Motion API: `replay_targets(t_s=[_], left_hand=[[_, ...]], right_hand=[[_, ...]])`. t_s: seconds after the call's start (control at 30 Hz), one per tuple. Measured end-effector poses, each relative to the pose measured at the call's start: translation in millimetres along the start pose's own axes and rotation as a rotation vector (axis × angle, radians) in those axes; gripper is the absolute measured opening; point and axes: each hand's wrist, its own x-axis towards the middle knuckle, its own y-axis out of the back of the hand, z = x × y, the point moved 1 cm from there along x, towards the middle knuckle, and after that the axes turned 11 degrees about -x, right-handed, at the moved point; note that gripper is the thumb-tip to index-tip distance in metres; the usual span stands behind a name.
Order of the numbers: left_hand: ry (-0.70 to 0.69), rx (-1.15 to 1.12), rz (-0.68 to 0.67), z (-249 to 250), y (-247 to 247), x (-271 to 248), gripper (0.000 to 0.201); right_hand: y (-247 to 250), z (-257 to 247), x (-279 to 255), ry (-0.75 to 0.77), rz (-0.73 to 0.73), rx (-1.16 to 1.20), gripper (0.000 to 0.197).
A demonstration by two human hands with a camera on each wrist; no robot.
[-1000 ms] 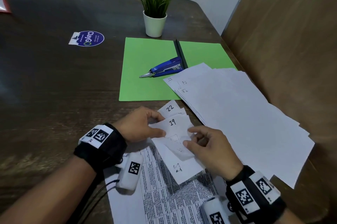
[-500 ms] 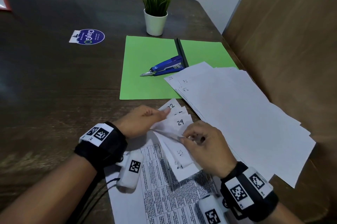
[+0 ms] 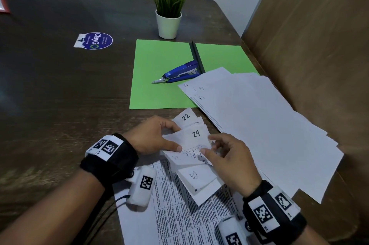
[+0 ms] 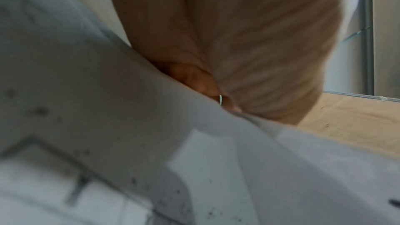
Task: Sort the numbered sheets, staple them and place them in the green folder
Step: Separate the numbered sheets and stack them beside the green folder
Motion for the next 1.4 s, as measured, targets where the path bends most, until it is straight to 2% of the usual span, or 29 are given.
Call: replay_targets(t_s=[0.1,0.37,0.53,0.67,0.8,0.93,1.1,1.2,1.27,1.33,1.4], left_hand=[[0.001,-0.016,-0.010,0.6,-0.5,-0.2,0.027],[0.004,-0.034,-0.015,-1.1,0.5,0.2,0.027],[0.026,-0.102,-0.020,-1.1,-0.5,-0.2,0.027],[0.021,-0.125,-0.028,-0.3,-1.4,-0.5,0.027],[0.029,-0.137,-0.029,0.8,-3.2,-0.8,0.029],[0.032,-0.079,-0.048,3.6,-3.3,-3.2,0.037],[0.044,-0.160,-0.014,3.9,-7.8,-5.7,0.033],[0.050,-0.192,0.018,-0.6,-8.4,-7.7,0.035],[0.042,-0.202,0.023,-0.9,-5.7,-9.1,0.042],[0.032,-0.232,0.038,-1.9,-3.9,-5.6,0.057],[0.040,-0.329,0.078,-2.0,-4.7,-5.0,0.055]], right_hand=[[0.4,-0.3,1.4,-0.001,0.047,-0.033,0.027],[-0.6,0.7,2.2,-0.006,0.041,-0.005,0.020],[-2.0,-0.4,2.1,0.110,0.082,0.027,0.027],[0.5,0.0,-1.2,0.190,-0.006,0.070,0.029],[1.9,4.4,3.0,0.157,-0.070,0.179,0.019],[0.0,1.0,6.9,0.139,-0.060,0.311,0.012],[-1.2,4.3,1.2,0.305,-0.125,0.224,0.015],[1.3,12.8,-2.6,0.313,-0.166,0.268,0.013],[3.1,14.0,-4.2,0.318,-0.186,0.268,0.010],[4.2,11.6,-4.6,0.321,-0.218,0.281,0.007],[3.7,8.4,-5.9,0.285,-0.259,0.274,0.033]])
